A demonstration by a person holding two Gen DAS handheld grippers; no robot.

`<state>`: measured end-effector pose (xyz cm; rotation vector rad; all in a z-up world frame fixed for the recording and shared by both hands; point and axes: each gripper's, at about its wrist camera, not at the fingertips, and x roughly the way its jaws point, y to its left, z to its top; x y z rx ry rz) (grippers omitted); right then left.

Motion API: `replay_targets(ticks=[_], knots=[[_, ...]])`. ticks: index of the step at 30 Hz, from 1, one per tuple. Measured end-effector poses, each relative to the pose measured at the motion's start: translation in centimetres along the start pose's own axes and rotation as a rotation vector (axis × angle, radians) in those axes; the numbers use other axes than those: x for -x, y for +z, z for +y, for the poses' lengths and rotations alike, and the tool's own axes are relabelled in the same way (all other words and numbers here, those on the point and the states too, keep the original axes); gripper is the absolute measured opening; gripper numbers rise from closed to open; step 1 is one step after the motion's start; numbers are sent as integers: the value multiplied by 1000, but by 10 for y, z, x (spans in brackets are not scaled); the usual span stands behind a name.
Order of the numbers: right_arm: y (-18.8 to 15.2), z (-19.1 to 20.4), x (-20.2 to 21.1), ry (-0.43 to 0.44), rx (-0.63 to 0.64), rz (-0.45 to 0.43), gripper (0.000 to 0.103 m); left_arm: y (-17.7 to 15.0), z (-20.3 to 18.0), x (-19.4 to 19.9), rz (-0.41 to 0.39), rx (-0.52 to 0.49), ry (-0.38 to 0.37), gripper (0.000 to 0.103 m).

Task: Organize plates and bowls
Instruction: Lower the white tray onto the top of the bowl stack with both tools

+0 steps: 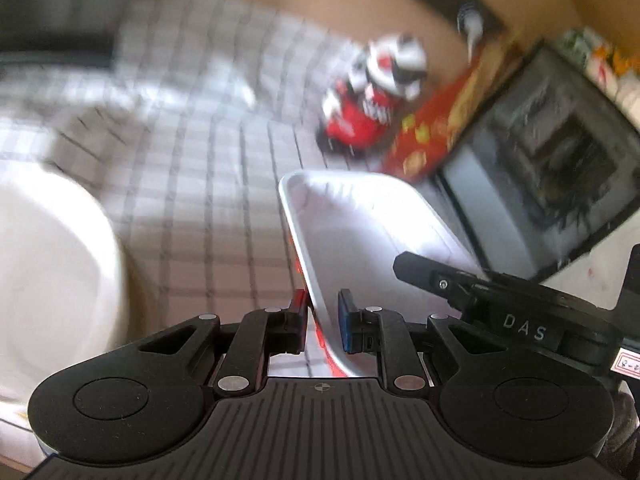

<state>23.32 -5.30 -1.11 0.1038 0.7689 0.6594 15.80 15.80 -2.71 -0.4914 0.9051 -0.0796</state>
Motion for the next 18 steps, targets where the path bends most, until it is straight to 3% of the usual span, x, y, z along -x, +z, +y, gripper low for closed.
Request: replay_targets(ticks=[6, 11, 14, 16, 18], knots=[[26, 76, -23, 190, 95, -7, 43, 17, 57, 76, -83, 83, 92, 19], [12, 125, -70, 272, 144, 99, 43, 4, 118, 92, -80, 219, 183, 19], [-1, 138, -91, 258, 163, 173, 43, -6, 151, 83, -42, 306, 163, 19], [-5, 142, -93, 240, 179, 183, 43, -11, 167, 81, -33, 367, 90, 22], [-4, 141, -93, 245, 171, 190, 43, -11, 173, 84, -41, 384, 74, 21]])
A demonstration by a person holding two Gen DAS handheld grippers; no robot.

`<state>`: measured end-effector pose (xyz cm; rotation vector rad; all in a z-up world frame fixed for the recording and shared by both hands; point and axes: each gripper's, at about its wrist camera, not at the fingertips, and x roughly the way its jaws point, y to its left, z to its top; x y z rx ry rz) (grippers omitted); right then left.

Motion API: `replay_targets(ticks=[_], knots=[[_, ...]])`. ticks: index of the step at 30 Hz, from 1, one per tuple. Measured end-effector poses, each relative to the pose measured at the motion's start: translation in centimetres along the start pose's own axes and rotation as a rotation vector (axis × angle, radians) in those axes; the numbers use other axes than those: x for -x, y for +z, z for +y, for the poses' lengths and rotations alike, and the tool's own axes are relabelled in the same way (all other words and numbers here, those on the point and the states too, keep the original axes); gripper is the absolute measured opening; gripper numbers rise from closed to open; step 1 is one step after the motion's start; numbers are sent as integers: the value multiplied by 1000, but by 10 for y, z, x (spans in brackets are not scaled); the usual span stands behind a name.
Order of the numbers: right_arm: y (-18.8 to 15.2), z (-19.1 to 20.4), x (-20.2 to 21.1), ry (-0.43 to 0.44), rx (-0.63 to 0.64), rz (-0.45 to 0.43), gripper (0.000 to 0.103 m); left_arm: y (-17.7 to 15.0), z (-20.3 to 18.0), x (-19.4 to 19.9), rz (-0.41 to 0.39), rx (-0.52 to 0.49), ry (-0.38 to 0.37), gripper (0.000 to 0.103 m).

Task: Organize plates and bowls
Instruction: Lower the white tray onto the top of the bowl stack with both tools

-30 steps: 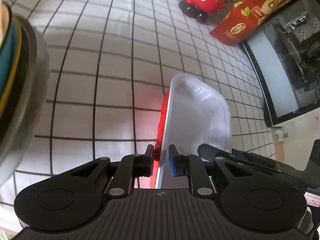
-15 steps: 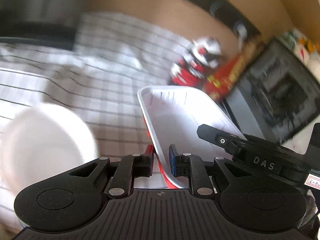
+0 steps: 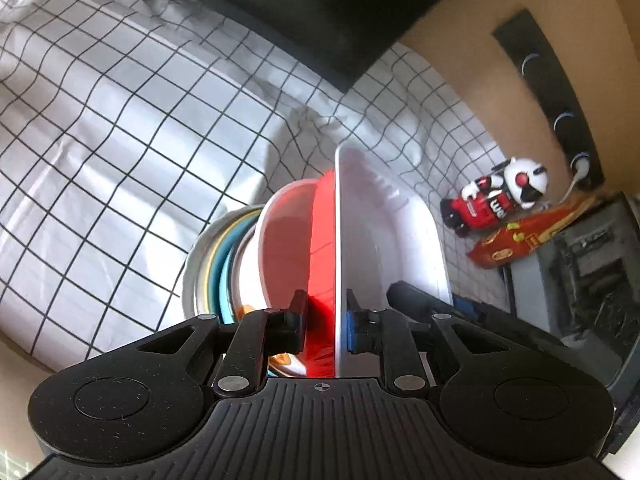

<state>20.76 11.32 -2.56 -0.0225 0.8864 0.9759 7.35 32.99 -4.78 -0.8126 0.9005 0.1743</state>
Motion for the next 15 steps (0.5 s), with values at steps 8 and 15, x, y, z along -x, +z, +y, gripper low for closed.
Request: replay_targets(ticks=[8, 15], knots=[[12, 9, -5, -10, -1, 4, 43, 21, 3, 4, -26, -36, 18, 20], [17, 19, -8, -7, 28, -1, 43, 20, 9, 1, 2, -43, 39, 19]])
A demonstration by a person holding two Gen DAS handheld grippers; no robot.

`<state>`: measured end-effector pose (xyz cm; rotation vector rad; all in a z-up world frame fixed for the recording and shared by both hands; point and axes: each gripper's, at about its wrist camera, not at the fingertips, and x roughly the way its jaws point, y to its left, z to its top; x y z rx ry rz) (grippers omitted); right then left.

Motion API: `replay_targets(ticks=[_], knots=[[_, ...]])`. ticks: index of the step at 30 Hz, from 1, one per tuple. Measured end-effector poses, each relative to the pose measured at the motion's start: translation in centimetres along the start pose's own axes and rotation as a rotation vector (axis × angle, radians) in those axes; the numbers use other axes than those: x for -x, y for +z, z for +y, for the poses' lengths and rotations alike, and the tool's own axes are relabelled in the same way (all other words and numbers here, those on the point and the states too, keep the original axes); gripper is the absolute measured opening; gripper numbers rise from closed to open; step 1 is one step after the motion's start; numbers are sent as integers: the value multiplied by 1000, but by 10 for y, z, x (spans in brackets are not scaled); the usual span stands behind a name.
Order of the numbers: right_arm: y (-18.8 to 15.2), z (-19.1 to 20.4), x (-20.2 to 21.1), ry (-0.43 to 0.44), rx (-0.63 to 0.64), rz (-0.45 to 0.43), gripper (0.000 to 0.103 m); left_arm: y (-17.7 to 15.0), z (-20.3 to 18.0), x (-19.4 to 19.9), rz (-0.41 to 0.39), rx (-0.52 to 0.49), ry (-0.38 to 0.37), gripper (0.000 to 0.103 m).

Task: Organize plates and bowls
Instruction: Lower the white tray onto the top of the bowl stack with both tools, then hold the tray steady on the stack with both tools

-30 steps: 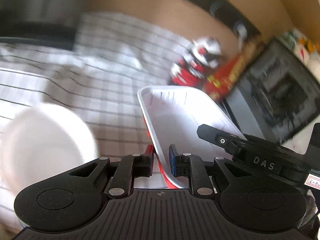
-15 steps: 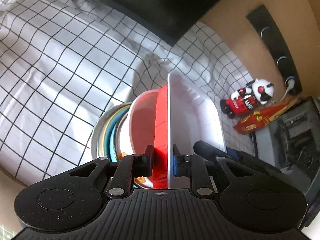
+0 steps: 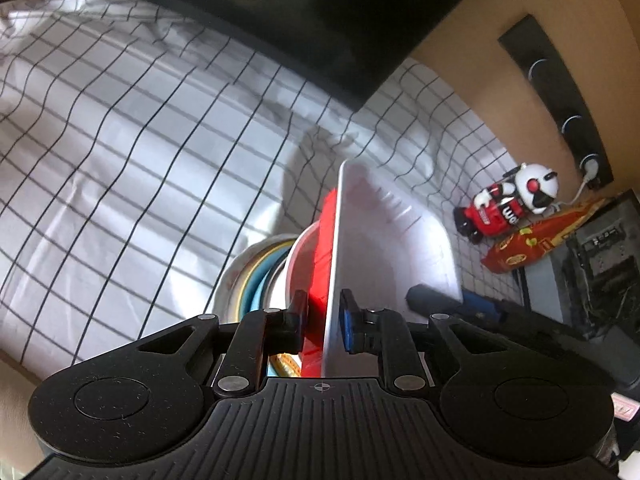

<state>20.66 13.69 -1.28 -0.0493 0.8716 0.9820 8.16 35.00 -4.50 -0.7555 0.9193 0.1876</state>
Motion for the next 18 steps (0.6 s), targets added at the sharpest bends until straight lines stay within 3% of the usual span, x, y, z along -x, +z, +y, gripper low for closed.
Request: replay_targets(ticks=[3, 7, 13, 18], knots=[[-2, -1, -4, -23, 1, 13, 43, -5, 3, -4, 4, 7, 0, 23], [-3, -5, -4, -35, -19, 19, 43, -4, 4, 5, -8, 10, -4, 20], [1, -2, 6, 1, -26, 9, 43, 6, -1, 21, -47, 11, -39, 19], [6, 3, 11, -44, 3, -18, 43, 8, -8, 11, -27, -3, -52, 19]])
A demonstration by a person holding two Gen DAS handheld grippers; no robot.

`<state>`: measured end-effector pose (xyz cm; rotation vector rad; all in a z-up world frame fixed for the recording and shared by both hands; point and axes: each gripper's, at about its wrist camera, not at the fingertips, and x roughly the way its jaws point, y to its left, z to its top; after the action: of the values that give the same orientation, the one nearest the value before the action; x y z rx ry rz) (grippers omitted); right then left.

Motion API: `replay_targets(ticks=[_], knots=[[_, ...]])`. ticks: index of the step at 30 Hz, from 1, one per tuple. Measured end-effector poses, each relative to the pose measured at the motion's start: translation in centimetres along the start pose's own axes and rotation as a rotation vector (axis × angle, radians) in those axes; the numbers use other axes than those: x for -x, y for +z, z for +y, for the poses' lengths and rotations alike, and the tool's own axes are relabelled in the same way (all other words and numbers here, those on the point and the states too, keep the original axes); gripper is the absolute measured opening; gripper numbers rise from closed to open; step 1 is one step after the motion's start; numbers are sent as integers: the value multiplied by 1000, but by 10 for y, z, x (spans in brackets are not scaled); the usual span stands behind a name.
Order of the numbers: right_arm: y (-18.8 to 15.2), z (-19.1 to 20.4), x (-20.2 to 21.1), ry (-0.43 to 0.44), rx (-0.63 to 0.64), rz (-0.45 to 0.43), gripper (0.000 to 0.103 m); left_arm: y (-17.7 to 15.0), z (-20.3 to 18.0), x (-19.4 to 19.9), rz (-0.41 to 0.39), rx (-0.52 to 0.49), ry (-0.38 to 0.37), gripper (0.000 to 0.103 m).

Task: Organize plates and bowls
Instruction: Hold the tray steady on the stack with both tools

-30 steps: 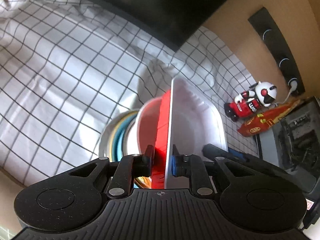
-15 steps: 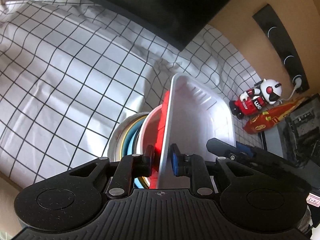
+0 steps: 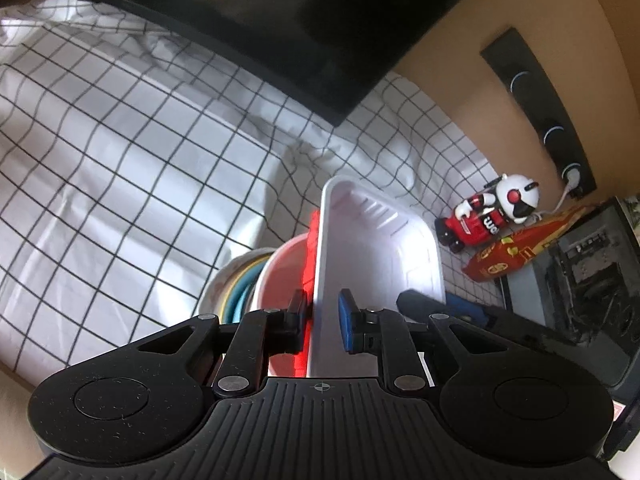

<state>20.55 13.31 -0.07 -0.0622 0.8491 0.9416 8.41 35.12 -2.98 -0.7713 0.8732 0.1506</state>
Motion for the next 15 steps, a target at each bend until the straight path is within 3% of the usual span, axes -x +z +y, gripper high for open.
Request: replay_targets(ticks=[7, 15], knots=[[-10, 3, -12, -15, -9, 52, 43, -7, 7, -7, 22, 25, 31, 18], [-12, 11, -9, -29, 12, 40, 43, -5, 3, -6, 25, 8, 69, 19]])
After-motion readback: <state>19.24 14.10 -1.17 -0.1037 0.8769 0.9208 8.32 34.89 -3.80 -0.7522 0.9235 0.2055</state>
